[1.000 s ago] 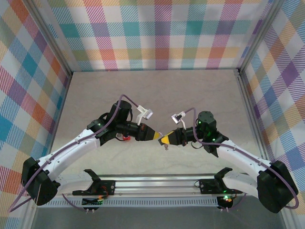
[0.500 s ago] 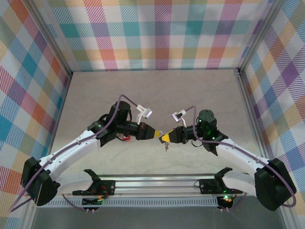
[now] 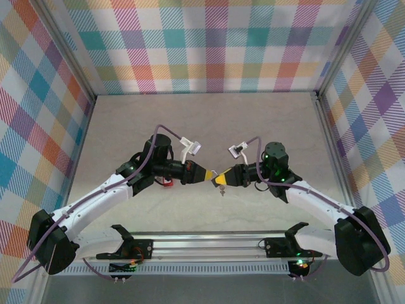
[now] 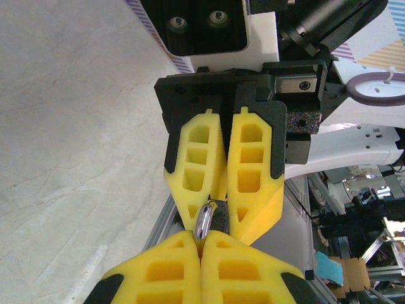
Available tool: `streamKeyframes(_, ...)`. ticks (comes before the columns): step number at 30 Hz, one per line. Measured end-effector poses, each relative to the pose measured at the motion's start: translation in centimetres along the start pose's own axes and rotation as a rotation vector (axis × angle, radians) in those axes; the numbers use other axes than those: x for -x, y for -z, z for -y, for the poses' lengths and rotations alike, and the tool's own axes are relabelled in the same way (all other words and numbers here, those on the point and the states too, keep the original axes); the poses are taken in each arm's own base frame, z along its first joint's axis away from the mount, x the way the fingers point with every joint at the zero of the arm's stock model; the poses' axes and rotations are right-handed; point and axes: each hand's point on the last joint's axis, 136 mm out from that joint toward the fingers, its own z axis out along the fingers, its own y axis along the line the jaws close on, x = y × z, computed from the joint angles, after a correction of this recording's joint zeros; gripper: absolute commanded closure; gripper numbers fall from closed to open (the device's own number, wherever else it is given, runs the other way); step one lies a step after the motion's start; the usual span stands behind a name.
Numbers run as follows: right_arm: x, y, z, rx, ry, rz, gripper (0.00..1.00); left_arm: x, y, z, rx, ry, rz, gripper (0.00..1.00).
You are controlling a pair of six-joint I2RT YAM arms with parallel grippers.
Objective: Lock with the key
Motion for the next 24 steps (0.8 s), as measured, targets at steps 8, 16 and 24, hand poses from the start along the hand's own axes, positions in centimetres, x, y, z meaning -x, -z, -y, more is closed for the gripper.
streamKeyframes(8,0.7,0.1,0.3,0.014,0.000,-0.008,1.00,0.4,0.0,-0.2,0.013,-0.012,0.021,1.00)
streamKeyframes(16,1.2,0.1,0.5,0.018,0.004,-0.010,1.00,0.6,-0.1,-0.4,0.021,-0.020,0.037,1.00)
streamKeyframes(24,1.2,0.1,0.6,0.023,0.003,-0.017,1.00,0.6,-0.1,-0.5,0.023,-0.018,0.038,1.00)
